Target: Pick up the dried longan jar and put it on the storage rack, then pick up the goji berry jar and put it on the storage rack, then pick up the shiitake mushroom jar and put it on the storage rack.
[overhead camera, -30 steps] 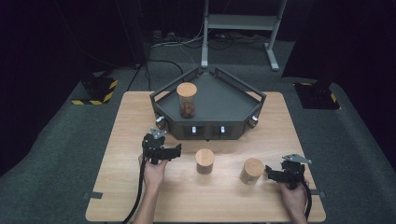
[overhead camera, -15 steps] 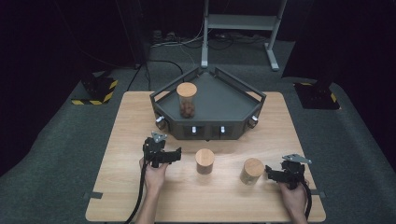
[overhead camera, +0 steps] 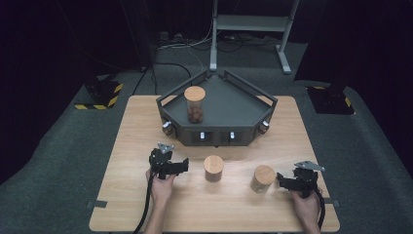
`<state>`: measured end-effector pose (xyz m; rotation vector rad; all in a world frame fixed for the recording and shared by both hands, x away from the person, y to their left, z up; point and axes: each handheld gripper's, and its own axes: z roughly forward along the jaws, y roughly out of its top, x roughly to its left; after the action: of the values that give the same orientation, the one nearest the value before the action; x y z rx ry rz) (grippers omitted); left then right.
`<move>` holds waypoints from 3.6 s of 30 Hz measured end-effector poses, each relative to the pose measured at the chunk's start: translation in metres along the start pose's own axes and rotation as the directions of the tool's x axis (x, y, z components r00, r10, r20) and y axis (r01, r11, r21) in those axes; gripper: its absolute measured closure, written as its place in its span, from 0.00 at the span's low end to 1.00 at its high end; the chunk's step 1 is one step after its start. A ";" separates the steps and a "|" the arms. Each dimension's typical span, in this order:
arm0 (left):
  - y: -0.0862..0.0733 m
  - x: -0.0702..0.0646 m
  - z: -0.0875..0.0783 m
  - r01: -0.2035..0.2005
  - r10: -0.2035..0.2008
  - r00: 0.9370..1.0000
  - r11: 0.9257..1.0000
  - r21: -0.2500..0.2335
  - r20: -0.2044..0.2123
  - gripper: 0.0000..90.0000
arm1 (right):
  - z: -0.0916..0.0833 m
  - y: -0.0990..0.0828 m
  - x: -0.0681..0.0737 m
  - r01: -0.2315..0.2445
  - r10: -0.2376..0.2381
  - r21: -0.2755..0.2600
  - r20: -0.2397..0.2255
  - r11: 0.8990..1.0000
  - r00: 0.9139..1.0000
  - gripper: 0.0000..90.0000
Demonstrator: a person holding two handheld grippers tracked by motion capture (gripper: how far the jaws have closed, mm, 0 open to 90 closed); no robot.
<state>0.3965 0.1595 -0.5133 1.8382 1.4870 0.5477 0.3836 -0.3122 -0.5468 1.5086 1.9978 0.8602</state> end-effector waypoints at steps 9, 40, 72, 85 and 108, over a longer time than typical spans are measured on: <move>-0.002 0.002 -0.001 0.002 -0.002 1.000 1.000 -0.007 -0.009 0.06 | 0.000 0.000 0.000 0.000 0.000 0.000 0.000 1.000 1.000 0.07; -0.014 0.000 0.016 -0.020 0.021 0.999 1.000 0.024 -0.032 0.06 | 0.000 0.000 0.000 0.000 0.000 0.000 0.000 1.000 1.000 0.07; -0.025 -0.005 0.024 -0.080 0.082 0.995 0.996 0.033 -0.065 0.05 | -0.013 -0.001 -0.006 -0.050 0.048 -0.038 -0.053 0.998 0.997 0.03; -0.025 -0.005 0.024 -0.081 0.083 0.994 0.996 0.033 -0.065 0.05 | -0.031 0.014 -0.005 -0.065 0.059 -0.093 -0.071 0.994 0.996 0.05; -0.026 -0.005 0.023 -0.079 0.082 0.994 0.996 0.034 -0.067 0.04 | -0.054 0.051 0.021 -0.059 0.008 -0.216 -0.230 0.975 0.973 0.03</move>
<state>0.3941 0.1513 -0.5473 1.9278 1.4785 0.6349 0.3729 -0.2926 -0.4731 1.3723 1.9589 1.2763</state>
